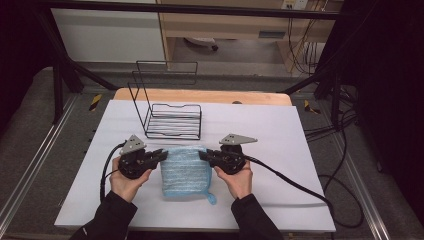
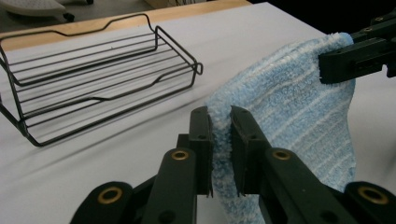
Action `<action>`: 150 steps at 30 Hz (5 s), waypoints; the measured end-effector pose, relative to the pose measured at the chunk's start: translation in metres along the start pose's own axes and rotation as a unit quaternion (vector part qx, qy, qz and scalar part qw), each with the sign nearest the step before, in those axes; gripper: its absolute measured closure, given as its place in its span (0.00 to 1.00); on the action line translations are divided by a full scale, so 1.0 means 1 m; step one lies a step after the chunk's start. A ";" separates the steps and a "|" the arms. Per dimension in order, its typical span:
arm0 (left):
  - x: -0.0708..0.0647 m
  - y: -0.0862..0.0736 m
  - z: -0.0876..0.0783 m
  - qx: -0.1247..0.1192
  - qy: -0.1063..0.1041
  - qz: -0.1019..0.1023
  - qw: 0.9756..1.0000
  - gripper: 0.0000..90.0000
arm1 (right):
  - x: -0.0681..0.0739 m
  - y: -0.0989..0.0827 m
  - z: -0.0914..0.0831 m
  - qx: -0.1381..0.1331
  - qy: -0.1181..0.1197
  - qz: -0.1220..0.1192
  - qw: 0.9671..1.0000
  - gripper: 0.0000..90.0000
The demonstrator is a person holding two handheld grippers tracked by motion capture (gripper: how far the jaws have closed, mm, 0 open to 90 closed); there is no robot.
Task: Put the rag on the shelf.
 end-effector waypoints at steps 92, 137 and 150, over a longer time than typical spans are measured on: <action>0.054 0.190 -0.074 -0.231 0.047 -0.022 0.972 0.89 | 0.051 0.208 -0.025 -0.203 -0.055 -0.148 0.966 0.90; 0.087 0.269 -0.081 -0.289 0.081 -0.035 0.953 0.89 | 0.041 0.298 -0.016 -0.242 -0.065 -0.182 0.951 0.90; 0.102 0.276 -0.069 -0.306 0.094 -0.045 0.946 0.89 | 0.030 0.313 -0.002 -0.247 -0.066 -0.195 0.947 0.90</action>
Point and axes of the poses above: each handheld gripper's, and its own axes: z roughly forward along the jaws, y roughly out of its top, x roughly to its left, the point moved 7 cm from there along z, roughly forward along the jaws, and after that the axes turned 10 degrees about y, right-handed, at the moved point
